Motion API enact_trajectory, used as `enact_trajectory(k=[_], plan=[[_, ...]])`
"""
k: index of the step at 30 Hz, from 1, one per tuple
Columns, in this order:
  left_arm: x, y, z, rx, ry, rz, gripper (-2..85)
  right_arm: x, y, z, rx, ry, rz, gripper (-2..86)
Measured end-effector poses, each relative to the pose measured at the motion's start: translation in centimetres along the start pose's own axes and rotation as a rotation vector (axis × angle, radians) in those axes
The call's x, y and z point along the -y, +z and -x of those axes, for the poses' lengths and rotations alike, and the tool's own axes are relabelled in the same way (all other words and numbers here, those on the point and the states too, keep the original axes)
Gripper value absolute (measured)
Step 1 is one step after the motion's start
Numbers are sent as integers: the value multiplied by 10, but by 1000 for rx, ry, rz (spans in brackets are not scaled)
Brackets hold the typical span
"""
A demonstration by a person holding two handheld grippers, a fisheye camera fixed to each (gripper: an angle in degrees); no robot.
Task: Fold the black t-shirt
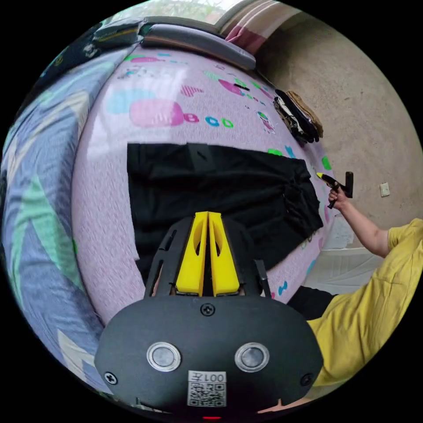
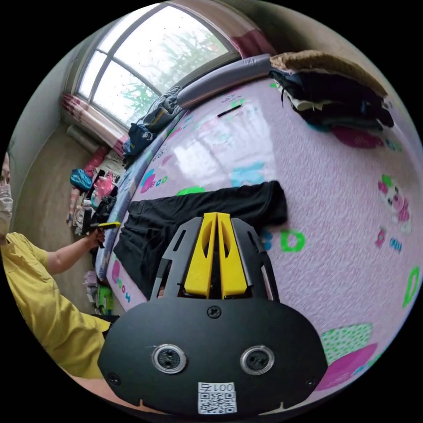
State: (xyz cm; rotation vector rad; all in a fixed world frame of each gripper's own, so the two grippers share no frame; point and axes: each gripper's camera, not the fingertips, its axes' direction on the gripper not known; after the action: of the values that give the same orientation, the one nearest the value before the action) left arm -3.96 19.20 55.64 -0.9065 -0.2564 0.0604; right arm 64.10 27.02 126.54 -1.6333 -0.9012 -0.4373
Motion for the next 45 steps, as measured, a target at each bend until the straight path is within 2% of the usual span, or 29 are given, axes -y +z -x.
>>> enact_trajectory(k=[4,6,10,14,21,25,33,38,40,45], plan=[[49,5,-1,13,86,35,-5,42,-3,-19,-39,-48,109,25],[64,8,-1,86,98,37,7,53,-4,-29,-63,-31,138,34],[85,18,1,189,75,45,12,71,3,-52,-33,47,203,67],[90,33,-5,204,57,44,-8,80,13,-62,-38,85,203,74],[73,59,-23,277,55,23,-12,85,35,-59,-50,72,264,50],[65,68,-19,338,24,40,-13,87,42,-40,-134,-45,276,17],[45,72,-7,283,-50,-3,-12,81,53,-39,-155,53,205,9],[19,57,-1,277,-179,-122,-13,64,25,-34,-203,99,33,7],[-9,41,-1,194,-277,-238,-13,56,15,-30,-187,88,-19,5],[-90,20,-8,-12,-437,-402,-13,38,3,-15,-49,13,-73,3]])
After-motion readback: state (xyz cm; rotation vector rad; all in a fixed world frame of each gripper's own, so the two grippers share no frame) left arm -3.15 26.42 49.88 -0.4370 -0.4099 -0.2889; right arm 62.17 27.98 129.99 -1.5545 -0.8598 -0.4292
